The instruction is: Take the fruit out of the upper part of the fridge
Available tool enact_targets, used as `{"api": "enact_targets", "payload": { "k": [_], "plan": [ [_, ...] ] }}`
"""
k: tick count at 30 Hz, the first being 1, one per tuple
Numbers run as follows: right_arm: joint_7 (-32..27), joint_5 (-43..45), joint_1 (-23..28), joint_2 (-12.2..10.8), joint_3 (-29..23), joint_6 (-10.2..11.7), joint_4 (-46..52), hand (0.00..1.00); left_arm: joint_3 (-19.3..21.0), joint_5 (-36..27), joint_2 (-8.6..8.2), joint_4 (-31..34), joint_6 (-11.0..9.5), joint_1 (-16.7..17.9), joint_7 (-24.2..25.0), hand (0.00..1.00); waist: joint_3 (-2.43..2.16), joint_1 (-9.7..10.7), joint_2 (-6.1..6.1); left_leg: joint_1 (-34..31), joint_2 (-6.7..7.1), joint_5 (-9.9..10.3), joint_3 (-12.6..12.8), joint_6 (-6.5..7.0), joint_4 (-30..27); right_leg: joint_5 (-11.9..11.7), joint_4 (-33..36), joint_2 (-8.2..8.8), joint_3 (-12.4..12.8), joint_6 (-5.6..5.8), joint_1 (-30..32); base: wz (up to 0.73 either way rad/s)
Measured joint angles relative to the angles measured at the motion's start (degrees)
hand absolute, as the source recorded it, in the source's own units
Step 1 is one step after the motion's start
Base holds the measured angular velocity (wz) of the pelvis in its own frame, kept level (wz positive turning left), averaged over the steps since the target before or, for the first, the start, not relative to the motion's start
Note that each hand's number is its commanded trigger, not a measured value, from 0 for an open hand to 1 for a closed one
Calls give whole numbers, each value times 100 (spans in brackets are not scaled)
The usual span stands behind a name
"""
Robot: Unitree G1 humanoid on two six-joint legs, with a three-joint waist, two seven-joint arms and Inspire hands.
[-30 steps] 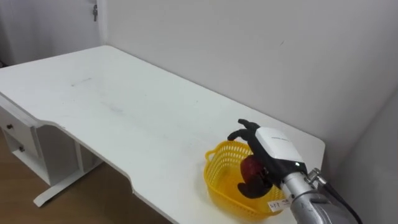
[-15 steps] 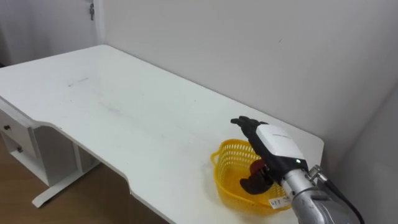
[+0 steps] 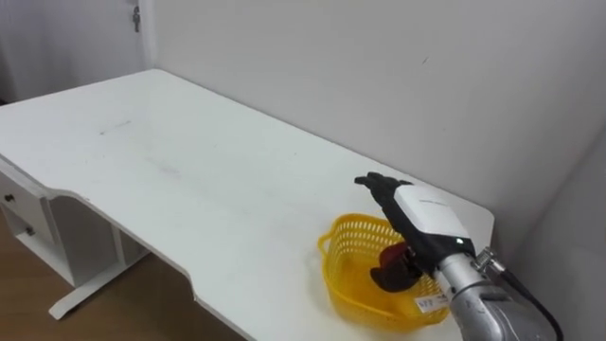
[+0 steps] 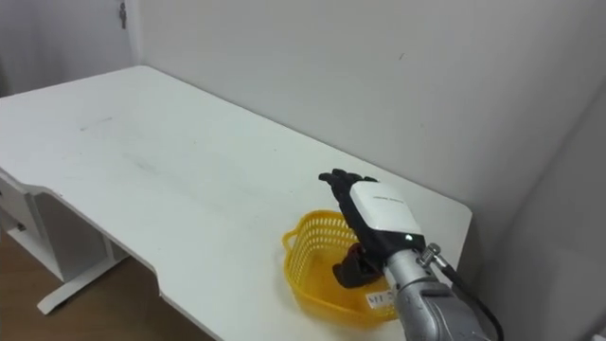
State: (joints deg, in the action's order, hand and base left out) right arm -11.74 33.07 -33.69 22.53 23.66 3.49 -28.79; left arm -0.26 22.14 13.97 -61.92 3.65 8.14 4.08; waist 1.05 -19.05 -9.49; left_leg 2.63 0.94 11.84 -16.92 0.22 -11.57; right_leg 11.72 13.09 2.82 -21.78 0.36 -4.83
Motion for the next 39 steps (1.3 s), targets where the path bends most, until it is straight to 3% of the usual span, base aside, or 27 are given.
{"api": "enact_targets", "payload": {
  "k": [1, 2, 3, 4, 5, 6, 7, 10, 13, 15, 19, 22, 23, 24, 26, 31, 39],
  "plan": [
    [0, 2, 1, -9, -1, 34, 0, 0, 0, 0, 18, -2, -10, 0, -4, 0, 16, -1, 30, 17, -16, 0, -183, 0, 4, 87, -8, -38, 72, -24, 59, -42],
    [0, -4, -67, -18, 8, 119, 10, 0, 6, 5, 79, -2, -22, 1, -14, 0, 5, -25, -37, -10, -40, 5, -430, -8, -7, -6, -620, -233, 408, -125, 227, -47],
    [-16, -57, -124, -17, 59, 207, 29, 0, 23, 8, 59, -28, -6, 43, -30, 0, -21, 25, 6, -38, -90, 66, -318, -126, -22, -378, -642, -237, 240, -252, 260, -34],
    [-22, -132, -124, -17, 57, 217, 31, 0, 15, 8, 43, -31, -4, 79, -32, 0, -19, 120, 55, -34, -127, 72, -171, -205, -4, -402, -593, -241, 224, -265, 232, 7],
    [-50, -188, -121, -68, 46, 52, 40, 0, 5, 7, 20, -23, -4, 139, -32, 0, -24, 236, 95, 10, -161, 34, 269, -285, 58, -401, -576, -220, 252, -265, 163, 32],
    [-58, -206, -123, -75, -39, 50, 42, 0, 4, 8, -1, 20, -14, 125, -32, 0, -32, 288, 110, 30, -197, -23, 654, -276, 156, -399, -571, -219, 372, -262, 149, 35],
    [-57, -230, -121, -68, -84, 73, 42, 0, -2, 9, -5, 32, -26, 115, -38, 0, -32, 314, 110, 58, -205, -60, 758, -242, 181, -395, -566, -226, 438, -256, 151, 33],
    [-57, -345, -94, -90, -265, 153, 221, 0, -45, 6, -17, 56, -11, 148, -137, 0, -27, 292, 98, 176, -171, -92, 839, -194, 244, -374, -455, -291, 468, -225, 192, -2],
    [-213, -416, -91, -91, -266, 293, 843, 0, -48, -7, -2, 50, 10, 289, -141, 0, -16, 364, 115, 238, -124, -91, 873, -194, 196, -377, -455, -235, 464, -224, 107, -12],
    [-315, -506, -64, -99, -272, 324, 1061, 0, -17, 20, -32, 62, 11, 350, -141, 0, 7, 459, 188, 332, -106, -91, 1018, -194, 108, -376, -448, -206, 639, -220, -22, 2],
    [-337, -600, 60, -160, -313, 418, 1391, 0, 1, 19, -66, 59, 4, 250, -142, 0, 2, 481, 229, 452, -111, -91, 1088, -194, 208, -375, -449, -240, 807, -215, -19, -22],
    [-371, -608, 367, -274, -310, 477, 1554, 0, -17, 0, -92, 29, -8, 163, -143, 0, 24, 551, 208, 201, -28, -48, 1440, -187, -449, -420, -472, -52, 1296, -207, -151, -8],
    [-383, -633, 506, -285, -336, 479, 1604, 0, -122, 4, -135, 35, -30, 116, -145, 0, 18, 702, 242, -45, -12, 66, 1553, -139, -391, -422, -479, 26, 1651, -202, -182, 41],
    [-386, -703, 582, -251, -507, 513, 1643, 0, -293, 5, -173, 55, -62, -6, -151, 0, 0, 817, 378, -218, -138, -262, 1624, 33, 195, -331, -403, -8, 1717, -50, -85, 25],
    [-373, -767, 674, -353, -675, 500, 1653, 0, -346, 7, -171, -2, -76, -99, -250, 0, -37, 667, 324, -189, -78, -272, 1909, 86, 206, -240, -454, 48, 1711, 113, 18, -40],
    [-519, -725, 1143, -480, -1054, 519, 2797, 0, -234, 7, -188, -36, -114, -96, -270, 0, -27, 861, 383, -147, 63, -269, 1963, 91, 192, -268, -530, 91, 1565, 137, -15, -19],
    [-953, -834, 1621, -539, -1703, 577, 4051, 0, -170, 98, -286, -121, -204, -62, -406, 0, -40, 1211, 575, -28, -28, -227, 2207, 122, 240, -266, -513, 9, 1696, 140, -33, -16]
  ]
}}
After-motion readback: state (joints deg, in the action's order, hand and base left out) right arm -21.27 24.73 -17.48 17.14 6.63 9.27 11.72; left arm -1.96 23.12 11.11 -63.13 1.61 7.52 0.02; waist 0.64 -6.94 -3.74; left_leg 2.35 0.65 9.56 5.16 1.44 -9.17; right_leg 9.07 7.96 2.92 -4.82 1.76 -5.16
